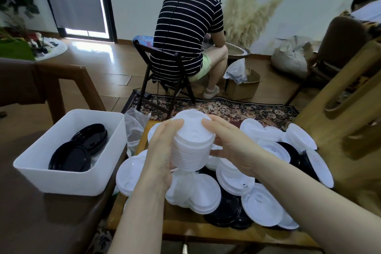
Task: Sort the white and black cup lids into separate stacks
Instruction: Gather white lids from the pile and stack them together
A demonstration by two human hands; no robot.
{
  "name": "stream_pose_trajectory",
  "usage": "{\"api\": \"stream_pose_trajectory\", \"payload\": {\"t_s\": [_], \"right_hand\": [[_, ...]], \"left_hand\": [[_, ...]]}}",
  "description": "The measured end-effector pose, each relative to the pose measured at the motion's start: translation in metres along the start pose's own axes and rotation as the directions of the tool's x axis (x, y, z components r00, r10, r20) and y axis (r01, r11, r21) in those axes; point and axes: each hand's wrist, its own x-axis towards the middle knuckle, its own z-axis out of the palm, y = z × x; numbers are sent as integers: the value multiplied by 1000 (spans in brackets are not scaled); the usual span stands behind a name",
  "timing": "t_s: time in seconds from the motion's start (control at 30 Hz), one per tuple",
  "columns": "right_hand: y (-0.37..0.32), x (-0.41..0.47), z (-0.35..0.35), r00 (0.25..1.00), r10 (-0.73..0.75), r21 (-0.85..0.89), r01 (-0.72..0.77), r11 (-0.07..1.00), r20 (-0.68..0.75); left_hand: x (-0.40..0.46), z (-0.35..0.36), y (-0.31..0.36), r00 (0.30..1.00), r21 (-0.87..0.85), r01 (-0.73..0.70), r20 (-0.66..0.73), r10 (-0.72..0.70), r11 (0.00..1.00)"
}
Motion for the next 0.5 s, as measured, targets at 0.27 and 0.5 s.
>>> {"api": "stream_pose_trajectory", "payload": {"t_s": [0.27,0.5], "right_hand": [[-2,7,-99,835,-453,-759,67,647,-312],[24,22,-146,916,-181,-933,-345,104,-358]], "left_hand": [[5,5,-5,1000,-52,24,-14,-25,998],[1,10,-12,999,-89,41,37,-38,995]]}}
